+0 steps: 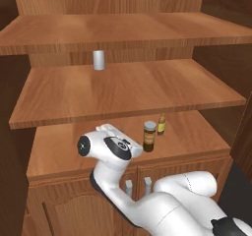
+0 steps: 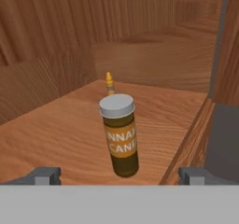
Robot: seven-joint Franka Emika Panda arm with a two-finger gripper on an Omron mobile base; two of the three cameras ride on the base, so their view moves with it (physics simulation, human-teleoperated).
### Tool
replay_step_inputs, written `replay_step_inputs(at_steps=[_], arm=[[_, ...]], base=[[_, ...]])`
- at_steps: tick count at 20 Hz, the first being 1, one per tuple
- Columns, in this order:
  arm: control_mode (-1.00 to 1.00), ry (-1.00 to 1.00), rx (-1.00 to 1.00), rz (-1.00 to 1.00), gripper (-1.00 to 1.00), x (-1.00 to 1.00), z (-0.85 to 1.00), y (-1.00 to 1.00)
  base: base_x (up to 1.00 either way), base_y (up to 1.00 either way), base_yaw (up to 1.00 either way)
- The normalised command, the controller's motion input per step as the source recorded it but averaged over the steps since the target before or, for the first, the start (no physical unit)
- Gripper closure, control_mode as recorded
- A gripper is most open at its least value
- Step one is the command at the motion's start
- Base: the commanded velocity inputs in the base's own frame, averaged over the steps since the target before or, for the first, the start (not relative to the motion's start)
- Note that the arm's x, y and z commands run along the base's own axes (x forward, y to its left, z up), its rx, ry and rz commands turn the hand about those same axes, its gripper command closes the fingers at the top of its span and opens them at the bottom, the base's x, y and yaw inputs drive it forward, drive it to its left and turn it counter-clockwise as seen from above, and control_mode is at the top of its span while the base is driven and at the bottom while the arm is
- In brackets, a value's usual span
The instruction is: Pick the cinnamon and honey bottle from the cabinet and place them next to the mug.
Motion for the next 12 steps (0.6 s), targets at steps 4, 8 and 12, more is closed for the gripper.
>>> replay_step_inputs(at_steps=[4, 8, 12], arm=[[-1.00, 0.01, -0.05, -0.03, -1.00, 0.00, 0.00, 0.00], [-1.00, 0.01, 0.00, 0.00, -1.00, 0.00, -0.03, -0.13], [-1.00, 0.01, 0.00, 0.00, -1.00, 0.02, -0.05, -0.33]], base=[[0.00, 0.00, 0.00], [0.00, 0.00, 0.00], [0.00, 0.00, 0.00]])
